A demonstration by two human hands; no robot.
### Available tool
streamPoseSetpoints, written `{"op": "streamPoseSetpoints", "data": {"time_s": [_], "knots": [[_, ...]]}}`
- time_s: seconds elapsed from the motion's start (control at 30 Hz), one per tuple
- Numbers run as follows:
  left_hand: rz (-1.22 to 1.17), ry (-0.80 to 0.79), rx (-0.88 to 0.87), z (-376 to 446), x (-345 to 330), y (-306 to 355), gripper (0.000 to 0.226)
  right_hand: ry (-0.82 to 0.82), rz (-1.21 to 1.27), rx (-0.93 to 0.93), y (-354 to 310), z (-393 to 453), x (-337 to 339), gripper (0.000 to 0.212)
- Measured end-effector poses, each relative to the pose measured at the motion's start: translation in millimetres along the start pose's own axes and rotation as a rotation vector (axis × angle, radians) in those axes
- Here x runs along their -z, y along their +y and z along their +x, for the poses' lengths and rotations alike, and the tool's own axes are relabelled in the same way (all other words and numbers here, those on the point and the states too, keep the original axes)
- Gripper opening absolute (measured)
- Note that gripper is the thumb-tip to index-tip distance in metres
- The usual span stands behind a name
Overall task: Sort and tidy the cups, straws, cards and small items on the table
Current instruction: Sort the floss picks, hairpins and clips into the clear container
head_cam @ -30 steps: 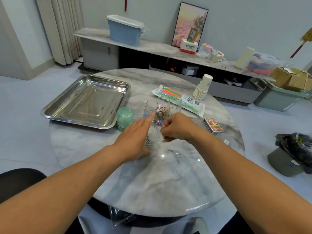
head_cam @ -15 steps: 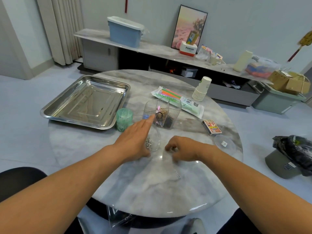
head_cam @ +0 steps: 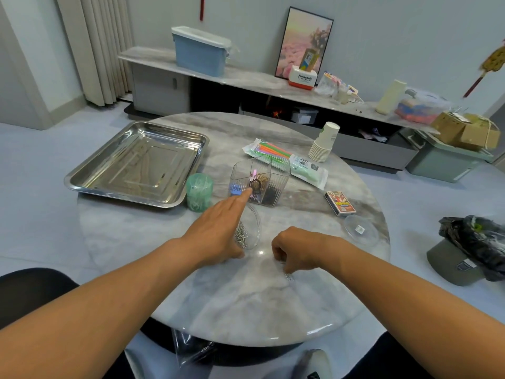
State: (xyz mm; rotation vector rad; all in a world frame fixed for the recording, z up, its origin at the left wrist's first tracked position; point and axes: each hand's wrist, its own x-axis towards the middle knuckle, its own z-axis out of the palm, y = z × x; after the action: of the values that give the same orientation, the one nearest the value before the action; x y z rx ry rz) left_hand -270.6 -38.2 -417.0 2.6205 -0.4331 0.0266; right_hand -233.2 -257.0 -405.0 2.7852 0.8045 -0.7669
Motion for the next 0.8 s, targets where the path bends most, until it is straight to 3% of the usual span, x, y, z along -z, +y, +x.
{"op": "streamPoseSetpoints", "data": {"time_s": [0.33,0.57,0.67,0.8], "knots": [[-0.040,-0.005,-0.005,-1.6,-0.1,-3.4,0.135,0.071,0.040,-0.050,4.0,10.9,-5.6,0.015],[-0.053,-0.002,-0.005,0.5,-2.5,-4.6,0.136,0.322,0.781,-0.223,30.1,4.2,2.5,0.010],[-0.059,0.000,-0.017,2.8,-5.0,-4.5,0.136,0.423,1.111,-0.139,18.0,6.2,19.7,0.016],[-0.144,-0.015,-0.062,4.0,-6.3,-4.9,0.135,0.443,1.151,0.008,-10.6,12.9,33.9,0.010]]}}
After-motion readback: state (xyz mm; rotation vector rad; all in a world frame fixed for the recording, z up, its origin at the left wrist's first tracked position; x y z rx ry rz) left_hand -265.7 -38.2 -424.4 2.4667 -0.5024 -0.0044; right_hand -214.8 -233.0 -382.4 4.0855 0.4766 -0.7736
